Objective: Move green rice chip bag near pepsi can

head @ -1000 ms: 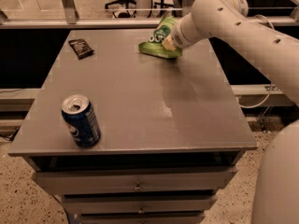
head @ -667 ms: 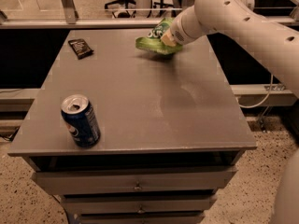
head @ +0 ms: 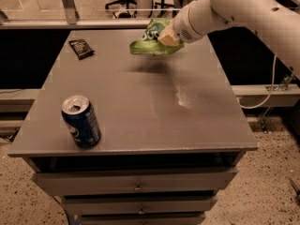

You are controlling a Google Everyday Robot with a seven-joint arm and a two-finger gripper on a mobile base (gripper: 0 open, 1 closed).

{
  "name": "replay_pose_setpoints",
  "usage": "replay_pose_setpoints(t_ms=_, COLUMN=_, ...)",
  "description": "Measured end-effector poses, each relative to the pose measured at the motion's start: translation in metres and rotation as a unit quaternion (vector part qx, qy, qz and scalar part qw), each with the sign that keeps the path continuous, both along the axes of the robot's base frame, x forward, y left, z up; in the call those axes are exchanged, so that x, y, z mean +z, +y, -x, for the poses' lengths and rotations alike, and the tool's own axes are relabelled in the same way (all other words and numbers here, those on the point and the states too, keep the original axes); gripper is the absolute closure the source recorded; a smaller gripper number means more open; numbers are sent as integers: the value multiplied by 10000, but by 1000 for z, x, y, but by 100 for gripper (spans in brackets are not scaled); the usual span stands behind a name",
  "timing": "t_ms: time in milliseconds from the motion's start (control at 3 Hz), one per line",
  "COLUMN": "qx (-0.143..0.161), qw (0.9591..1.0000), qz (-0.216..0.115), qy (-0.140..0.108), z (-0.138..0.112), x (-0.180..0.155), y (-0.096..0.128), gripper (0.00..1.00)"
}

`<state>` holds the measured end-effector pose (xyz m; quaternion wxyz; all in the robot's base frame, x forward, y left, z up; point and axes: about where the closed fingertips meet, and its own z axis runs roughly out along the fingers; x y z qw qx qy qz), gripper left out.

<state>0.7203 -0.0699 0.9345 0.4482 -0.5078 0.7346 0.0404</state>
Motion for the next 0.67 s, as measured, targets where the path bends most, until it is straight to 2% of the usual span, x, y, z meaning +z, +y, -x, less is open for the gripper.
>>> replay_pose_setpoints(t_ms=333, qx=750, qw=9971, qz=86, qy=89, z=42, x=2, y=-1, gripper=100)
replay_pose_setpoints(t_ms=667, qx=1486, qw=9888, qz=145, qy=91, z=81, x=1, y=-3, gripper=100)
